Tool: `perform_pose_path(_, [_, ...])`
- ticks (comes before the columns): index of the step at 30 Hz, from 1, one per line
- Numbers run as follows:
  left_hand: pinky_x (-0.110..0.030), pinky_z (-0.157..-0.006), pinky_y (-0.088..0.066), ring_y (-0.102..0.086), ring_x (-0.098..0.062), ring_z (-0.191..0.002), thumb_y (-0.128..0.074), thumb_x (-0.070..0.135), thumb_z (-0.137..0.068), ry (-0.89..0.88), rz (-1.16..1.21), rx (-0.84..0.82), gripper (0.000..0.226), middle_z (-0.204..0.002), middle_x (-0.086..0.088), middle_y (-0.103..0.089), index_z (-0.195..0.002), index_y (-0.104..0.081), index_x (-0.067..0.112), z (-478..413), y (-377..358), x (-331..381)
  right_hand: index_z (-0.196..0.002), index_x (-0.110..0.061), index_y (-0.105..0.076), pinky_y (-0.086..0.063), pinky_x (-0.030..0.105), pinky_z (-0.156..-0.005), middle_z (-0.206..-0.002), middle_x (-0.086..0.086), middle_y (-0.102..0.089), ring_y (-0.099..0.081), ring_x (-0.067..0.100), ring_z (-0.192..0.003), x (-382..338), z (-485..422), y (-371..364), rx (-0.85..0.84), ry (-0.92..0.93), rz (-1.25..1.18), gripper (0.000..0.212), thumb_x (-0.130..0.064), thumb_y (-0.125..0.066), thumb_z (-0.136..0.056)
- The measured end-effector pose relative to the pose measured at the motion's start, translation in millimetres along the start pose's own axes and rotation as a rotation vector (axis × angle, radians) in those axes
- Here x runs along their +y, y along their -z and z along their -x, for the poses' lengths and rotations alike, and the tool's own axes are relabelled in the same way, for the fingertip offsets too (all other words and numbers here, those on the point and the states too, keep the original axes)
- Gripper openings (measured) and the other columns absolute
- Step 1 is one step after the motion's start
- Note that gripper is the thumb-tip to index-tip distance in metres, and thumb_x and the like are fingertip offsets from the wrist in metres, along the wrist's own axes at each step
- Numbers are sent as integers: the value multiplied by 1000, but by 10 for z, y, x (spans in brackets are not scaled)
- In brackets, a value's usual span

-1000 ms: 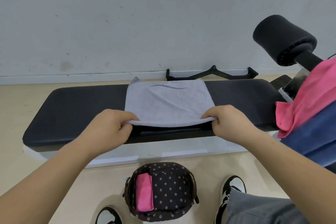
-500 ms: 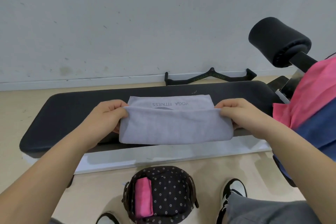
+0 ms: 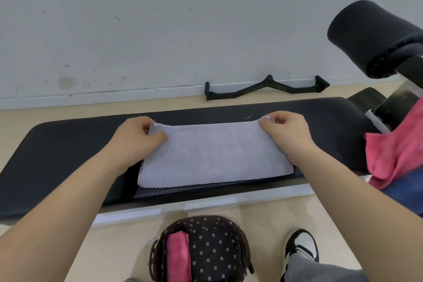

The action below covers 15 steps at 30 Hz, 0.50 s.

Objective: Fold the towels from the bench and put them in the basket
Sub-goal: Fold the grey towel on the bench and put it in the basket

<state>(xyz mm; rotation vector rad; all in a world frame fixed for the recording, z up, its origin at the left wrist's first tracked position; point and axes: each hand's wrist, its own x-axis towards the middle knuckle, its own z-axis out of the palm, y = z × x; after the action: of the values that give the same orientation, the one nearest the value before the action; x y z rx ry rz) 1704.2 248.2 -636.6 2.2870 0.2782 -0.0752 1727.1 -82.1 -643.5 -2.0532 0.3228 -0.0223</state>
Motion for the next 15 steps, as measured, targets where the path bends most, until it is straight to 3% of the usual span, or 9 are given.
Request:
perform_pose_path(2, [-33,-68,-51,-66,-22,-87,-72,29,-89,-22,-96,3,12,-92,-1,-70,-95,-69,18,-35,-6,-19,-103,-22,-77,-45,26,-74,-94,-8,-69,-60,9,-92,-5,-31,-15,3,1,35,16,-26,-62,-99])
perform_pose_path(4, [-32,-76,-49,-63,-18,-96,-76,35,-87,-46,-194,12,31,-111,2,-66,-114,-66,22,-52,-3,-35,-104,-22,-76,-45,24,-70,-90,-8,-67,-59,10,-86,-10,-55,-32,18,7,137,16,-28,-63,-98])
perform_pose_path(6, [-31,-89,-45,-58,-18,-110,-77,38,-86,-60,-258,-9,59,-132,-3,-57,-139,-57,21,-60,13,-17,-105,-25,-74,-51,30,-73,-89,-8,-67,-61,11,-84,-13,-65,-40,43,21,303,18,-38,-64,-97])
perform_pose_path(8, [-31,-95,-45,-57,-21,-120,-78,32,-87,-9,-200,-62,66,-139,-3,-56,-146,-52,18,-37,38,51,-108,-29,-71,-56,37,-76,-94,-8,-66,-62,14,-86,-14,-48,-28,89,31,453,25,-49,-63,-95])
perform_pose_path(10, [-29,-88,-47,-60,-19,-110,-80,25,-86,57,-136,-107,55,-124,1,-61,-136,-60,18,-24,56,94,-117,-29,-68,-57,40,-77,-110,-5,-62,-62,16,-92,-23,-16,-3,146,69,531,35,-55,-62,-94])
perform_pose_path(13, [-28,-65,-46,-64,-20,-88,-81,19,-84,117,-66,-137,20,-99,-5,-69,-100,-71,15,19,74,130,-132,-27,-62,-57,43,-85,-132,-3,-54,-59,18,-110,-110,81,47,183,232,540,44,-52,-61,-96])
perform_pose_path(15, [-28,-61,-44,-62,-18,-79,-78,19,-86,111,-19,-144,11,-93,-8,-69,-91,-70,13,71,97,130,-135,-28,-62,-51,42,-97,-138,-4,-52,-51,19,-126,-226,211,56,98,355,558,44,-49,-61,-97])
